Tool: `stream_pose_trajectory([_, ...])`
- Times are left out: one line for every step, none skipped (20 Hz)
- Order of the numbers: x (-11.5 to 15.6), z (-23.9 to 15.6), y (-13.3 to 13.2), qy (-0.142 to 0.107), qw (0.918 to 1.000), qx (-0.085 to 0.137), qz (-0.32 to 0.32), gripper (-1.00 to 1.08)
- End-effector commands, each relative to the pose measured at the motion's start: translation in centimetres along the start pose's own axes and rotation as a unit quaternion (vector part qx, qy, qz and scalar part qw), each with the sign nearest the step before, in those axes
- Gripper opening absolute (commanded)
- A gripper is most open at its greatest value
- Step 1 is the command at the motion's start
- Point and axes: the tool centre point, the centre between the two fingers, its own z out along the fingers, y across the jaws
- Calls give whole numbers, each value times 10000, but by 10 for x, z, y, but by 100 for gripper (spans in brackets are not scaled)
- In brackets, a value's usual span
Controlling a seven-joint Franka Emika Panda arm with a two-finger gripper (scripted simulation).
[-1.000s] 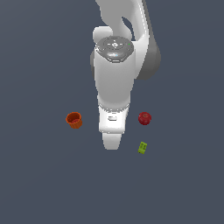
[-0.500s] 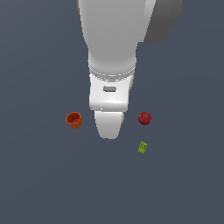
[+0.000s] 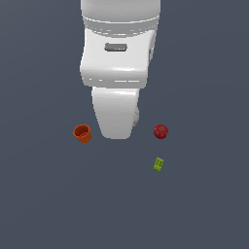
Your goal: Pick up a designated object from a clutter of objects.
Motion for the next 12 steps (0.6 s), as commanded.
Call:
stream_pose_trajectory([-1,-12,2,-1,10000,-5,2,-100])
stream_pose_trajectory([-1,-15,3,-1,10000,-5,2,-100])
stream_pose_trajectory([-1,-18,4,-1,10000,-5,2,-100])
stream_pose_trajectory([-1,-21,4,-1,10000,-5,2,-100])
stream_pose_trajectory([-1,-23,5,-1,10000,-5,2,-100])
stream_pose_trajectory([-1,-25,5,-1,10000,-5,2,-100])
stream_pose_trajectory([-1,-26,6,-1,10000,-5,2,-100])
stream_pose_trajectory([-1,-28,6,-1,10000,-5,2,-100])
stream_pose_trajectory([-1,-29,6,-1,10000,-5,2,-100])
stream_pose_trajectory([-1,-29,6,-1,10000,-5,2,-100])
stream_pose_trajectory([-1,-30,6,-1,10000,-5,2,-100])
stream_pose_trajectory([-1,-30,6,-1,10000,-5,2,-100])
